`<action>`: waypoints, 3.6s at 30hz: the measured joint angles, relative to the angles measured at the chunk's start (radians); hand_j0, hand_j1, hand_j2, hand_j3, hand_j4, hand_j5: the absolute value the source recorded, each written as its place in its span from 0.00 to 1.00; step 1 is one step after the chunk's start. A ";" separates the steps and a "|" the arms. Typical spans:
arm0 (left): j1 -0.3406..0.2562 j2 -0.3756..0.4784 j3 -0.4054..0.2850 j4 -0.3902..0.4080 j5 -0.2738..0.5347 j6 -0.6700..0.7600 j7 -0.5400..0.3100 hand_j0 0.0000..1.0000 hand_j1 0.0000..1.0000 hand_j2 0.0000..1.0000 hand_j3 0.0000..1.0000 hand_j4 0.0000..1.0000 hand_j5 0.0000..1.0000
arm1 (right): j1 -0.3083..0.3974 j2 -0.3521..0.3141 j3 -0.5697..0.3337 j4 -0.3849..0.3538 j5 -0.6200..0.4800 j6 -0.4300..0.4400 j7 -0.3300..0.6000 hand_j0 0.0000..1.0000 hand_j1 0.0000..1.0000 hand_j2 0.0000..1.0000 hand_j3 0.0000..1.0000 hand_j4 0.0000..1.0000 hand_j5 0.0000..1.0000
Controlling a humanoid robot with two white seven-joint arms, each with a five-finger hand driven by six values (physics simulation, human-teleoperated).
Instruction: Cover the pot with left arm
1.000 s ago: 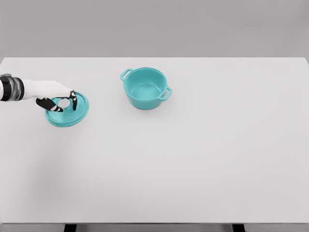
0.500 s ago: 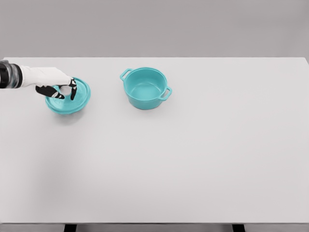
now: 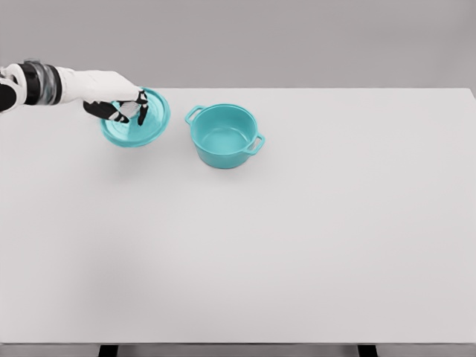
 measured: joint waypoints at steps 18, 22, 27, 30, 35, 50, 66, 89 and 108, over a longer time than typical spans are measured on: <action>-0.043 -0.187 -0.002 0.018 -0.001 0.043 0.000 0.41 0.41 0.41 0.41 0.41 0.41 | 0.000 0.000 0.000 0.000 0.000 0.000 0.000 1.00 1.00 1.00 1.00 1.00 1.00; -0.051 -0.258 -0.008 0.086 -0.005 0.054 0.000 0.41 0.41 0.41 0.41 0.41 0.41 | 0.000 0.000 0.000 0.000 0.000 0.000 0.000 1.00 1.00 1.00 1.00 1.00 1.00; -0.052 -0.306 -0.025 0.126 -0.013 0.058 0.000 0.41 0.41 0.41 0.41 0.41 0.41 | 0.000 0.000 0.000 0.000 0.000 0.000 0.000 1.00 1.00 1.00 1.00 1.00 1.00; -0.054 -0.325 -0.029 0.147 -0.018 0.059 0.000 0.41 0.41 0.41 0.41 0.41 0.41 | 0.000 0.000 0.000 0.000 0.000 0.000 0.000 1.00 1.00 1.00 1.00 1.00 1.00; -0.054 -0.356 -0.031 0.181 -0.035 0.059 0.000 0.42 0.42 0.42 0.42 0.42 0.42 | 0.000 0.000 0.000 0.000 0.000 0.000 0.000 1.00 1.00 1.00 1.00 1.00 1.00; -0.055 -0.387 -0.038 0.202 -0.041 0.060 0.000 0.46 0.46 0.46 0.46 0.46 0.46 | -0.002 0.000 0.000 0.000 0.000 0.000 0.000 1.00 1.00 1.00 1.00 1.00 1.00; -0.054 -0.398 -0.044 0.221 -0.037 0.060 0.002 0.55 0.55 0.55 0.55 0.55 0.55 | 0.000 0.000 0.000 0.000 0.000 0.000 0.000 1.00 1.00 1.00 1.00 1.00 1.00; -0.054 -0.404 -0.039 0.220 -0.031 0.067 0.004 0.86 0.86 0.86 0.86 0.86 0.86 | -0.002 0.000 0.000 0.000 0.000 0.000 0.000 1.00 1.00 1.00 1.00 1.00 1.00; -0.058 -0.410 -0.038 0.218 -0.040 0.059 0.005 1.00 1.00 1.00 1.00 1.00 1.00 | 0.000 0.000 0.000 0.000 0.000 0.000 0.000 1.00 1.00 1.00 1.00 1.00 1.00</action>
